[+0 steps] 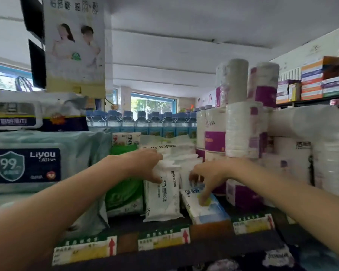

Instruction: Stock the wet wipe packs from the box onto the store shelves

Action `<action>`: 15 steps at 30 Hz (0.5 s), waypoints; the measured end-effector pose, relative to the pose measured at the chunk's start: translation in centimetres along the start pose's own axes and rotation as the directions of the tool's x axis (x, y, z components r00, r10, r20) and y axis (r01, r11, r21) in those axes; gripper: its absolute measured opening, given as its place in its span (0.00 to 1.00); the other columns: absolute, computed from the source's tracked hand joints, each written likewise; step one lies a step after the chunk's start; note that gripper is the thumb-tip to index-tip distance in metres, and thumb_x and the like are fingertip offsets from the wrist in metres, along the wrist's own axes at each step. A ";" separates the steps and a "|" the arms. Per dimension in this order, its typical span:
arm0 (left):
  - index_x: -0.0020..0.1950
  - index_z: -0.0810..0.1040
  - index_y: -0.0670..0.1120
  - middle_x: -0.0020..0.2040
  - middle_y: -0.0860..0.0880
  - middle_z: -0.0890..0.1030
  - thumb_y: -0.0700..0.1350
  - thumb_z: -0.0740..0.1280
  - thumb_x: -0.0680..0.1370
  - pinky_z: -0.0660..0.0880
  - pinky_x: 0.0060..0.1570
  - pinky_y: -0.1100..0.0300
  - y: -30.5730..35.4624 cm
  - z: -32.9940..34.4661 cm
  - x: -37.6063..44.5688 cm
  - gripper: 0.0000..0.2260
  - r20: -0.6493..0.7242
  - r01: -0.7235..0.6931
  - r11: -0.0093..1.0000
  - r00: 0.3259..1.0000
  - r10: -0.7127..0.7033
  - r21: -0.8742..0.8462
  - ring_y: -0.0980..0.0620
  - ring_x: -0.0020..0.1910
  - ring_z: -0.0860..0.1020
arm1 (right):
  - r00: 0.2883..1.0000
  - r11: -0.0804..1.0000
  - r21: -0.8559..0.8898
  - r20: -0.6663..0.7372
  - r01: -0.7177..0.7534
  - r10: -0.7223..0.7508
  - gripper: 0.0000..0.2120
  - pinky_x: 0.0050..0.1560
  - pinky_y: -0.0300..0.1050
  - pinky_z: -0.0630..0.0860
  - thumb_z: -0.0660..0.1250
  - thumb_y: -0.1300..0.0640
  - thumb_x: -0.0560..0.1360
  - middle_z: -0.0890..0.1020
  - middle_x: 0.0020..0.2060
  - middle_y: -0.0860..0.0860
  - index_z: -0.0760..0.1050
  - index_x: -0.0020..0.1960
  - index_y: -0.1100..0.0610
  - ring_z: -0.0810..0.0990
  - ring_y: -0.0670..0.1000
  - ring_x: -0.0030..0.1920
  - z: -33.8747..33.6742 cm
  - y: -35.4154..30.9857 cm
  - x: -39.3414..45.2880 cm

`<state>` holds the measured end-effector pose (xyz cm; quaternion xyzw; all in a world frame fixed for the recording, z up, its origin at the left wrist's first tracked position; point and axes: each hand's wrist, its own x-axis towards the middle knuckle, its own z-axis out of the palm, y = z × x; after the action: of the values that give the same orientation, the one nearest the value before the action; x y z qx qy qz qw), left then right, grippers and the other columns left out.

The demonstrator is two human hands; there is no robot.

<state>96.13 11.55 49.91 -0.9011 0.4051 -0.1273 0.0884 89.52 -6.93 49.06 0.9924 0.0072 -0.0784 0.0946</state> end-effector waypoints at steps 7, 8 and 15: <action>0.77 0.46 0.46 0.77 0.47 0.49 0.64 0.71 0.65 0.50 0.74 0.48 1.9 1.7 0.9 0.51 0.116 0.107 0.993 0.987 -0.111 0.041 0.43 0.75 0.50 | 0.989 0.985 0.168 0.132 0.045 -0.068 0.45 0.72 0.50 0.61 0.75 0.44 0.65 0.61 0.72 0.49 0.54 0.74 0.50 0.62 0.52 0.71 1.0 0.9 0.4; 0.77 0.45 0.46 0.77 0.48 0.48 0.64 0.72 0.65 0.49 0.74 0.47 2.0 1.7 0.8 0.52 0.117 0.110 0.993 0.986 -0.115 0.052 0.43 0.75 0.49 | 0.989 0.986 0.162 0.134 0.041 -0.064 0.46 0.72 0.50 0.61 0.76 0.45 0.65 0.61 0.73 0.49 0.53 0.74 0.50 0.62 0.53 0.71 1.1 0.7 0.4; 0.76 0.46 0.46 0.76 0.46 0.51 0.62 0.73 0.65 0.51 0.73 0.46 2.6 1.4 0.1 0.52 0.068 0.122 0.990 0.990 -0.127 0.073 0.42 0.74 0.51 | 0.990 1.000 0.016 -0.143 0.007 -0.005 0.49 0.71 0.53 0.59 0.75 0.42 0.64 0.60 0.73 0.52 0.51 0.75 0.52 0.59 0.55 0.72 -0.1 0.7 -0.2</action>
<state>94.81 9.86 47.91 -0.9250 0.3401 -0.1136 0.1257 89.34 -7.59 49.31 0.9962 0.0162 -0.0076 0.0857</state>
